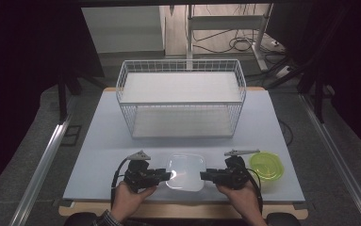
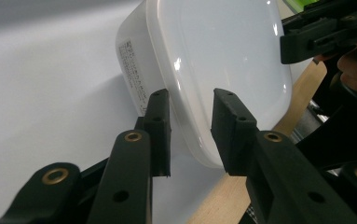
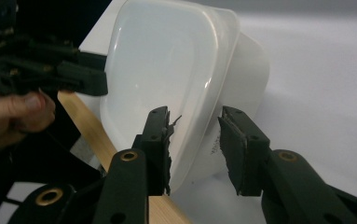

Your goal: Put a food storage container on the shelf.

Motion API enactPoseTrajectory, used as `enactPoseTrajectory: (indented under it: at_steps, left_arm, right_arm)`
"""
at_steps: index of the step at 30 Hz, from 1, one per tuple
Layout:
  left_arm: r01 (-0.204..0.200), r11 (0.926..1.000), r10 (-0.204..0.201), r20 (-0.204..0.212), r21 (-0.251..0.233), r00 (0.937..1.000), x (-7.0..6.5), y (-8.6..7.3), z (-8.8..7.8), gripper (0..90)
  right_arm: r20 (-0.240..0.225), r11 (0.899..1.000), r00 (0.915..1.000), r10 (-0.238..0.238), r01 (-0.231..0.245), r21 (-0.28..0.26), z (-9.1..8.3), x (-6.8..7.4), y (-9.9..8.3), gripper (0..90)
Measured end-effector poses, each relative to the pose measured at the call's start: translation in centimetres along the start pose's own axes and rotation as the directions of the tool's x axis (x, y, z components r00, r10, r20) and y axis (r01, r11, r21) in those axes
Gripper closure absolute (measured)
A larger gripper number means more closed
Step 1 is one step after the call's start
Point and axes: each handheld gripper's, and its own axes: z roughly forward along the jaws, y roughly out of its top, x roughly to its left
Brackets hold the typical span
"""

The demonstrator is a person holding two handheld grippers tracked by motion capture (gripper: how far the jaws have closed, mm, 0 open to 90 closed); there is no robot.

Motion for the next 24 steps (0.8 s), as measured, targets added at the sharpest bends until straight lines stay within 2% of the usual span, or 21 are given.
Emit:
enactPoseTrajectory:
  at_steps: [1,2,3,9,15,19,21,22,24]
  left_arm:
    - [0.007,1.0000,-0.007,0.005,0.002,1.0000,0.07,0.01,-0.02,68.9]
    - [0.014,0.9999,-0.014,0.003,0.010,0.9999,0.02,0.10,-0.06,68.2]
    - [0.018,0.9998,-0.018,0.003,0.010,0.9998,0.02,0.10,-0.07,67.9]
    - [0.034,0.9994,-0.035,-0.006,-0.006,0.9994,-0.06,0.15,0.05,68.8]
    - [0.037,0.9991,-0.038,-0.012,-0.021,0.9992,-0.07,0.44,0.09,76.5]
    - [0.036,0.9990,-0.037,-0.020,-0.027,0.9991,-0.04,0.56,0.23,76.7]
    - [0.030,0.9992,-0.030,-0.024,-0.028,0.9993,-0.08,0.57,0.27,76.4]
    - [0.008,0.9996,-0.009,-0.036,-0.027,0.9993,-0.22,0.57,0.28,76.0]
    - [-0.002,0.9997,0.001,-0.041,-0.025,0.9992,-0.26,0.62,0.28,75.6]
  right_arm:
    - [0.002,1.000,0.9999,0.017,-0.017,0.001,0.04,-0.02,0.06,64.9]
    - [0.015,0.999,0.9990,0.041,-0.041,-0.013,0.01,0.11,0.12,70.5]
    - [0.021,0.999,0.9989,0.043,-0.043,-0.021,-0.05,0.16,0.14,73.1]
    - [0.026,0.996,0.9963,0.082,-0.081,-0.046,-0.04,0.03,0.12,74.8]
    - [0.066,0.996,0.9959,0.062,-0.057,-0.071,-0.38,0.22,0.29,78.5]
    - [0.083,0.996,0.9953,0.049,-0.042,-0.078,-0.34,0.28,0.38,78.5]
    - [0.086,0.996,0.9953,0.043,-0.036,-0.080,-0.32,0.26,0.43,78.5]
    - [0.089,0.996,0.9953,0.037,-0.030,-0.082,-0.31,0.27,0.41,78.6]
    - [0.091,0.996,0.9953,0.033,-0.026,-0.085,-0.29,0.27,0.38,78.6]
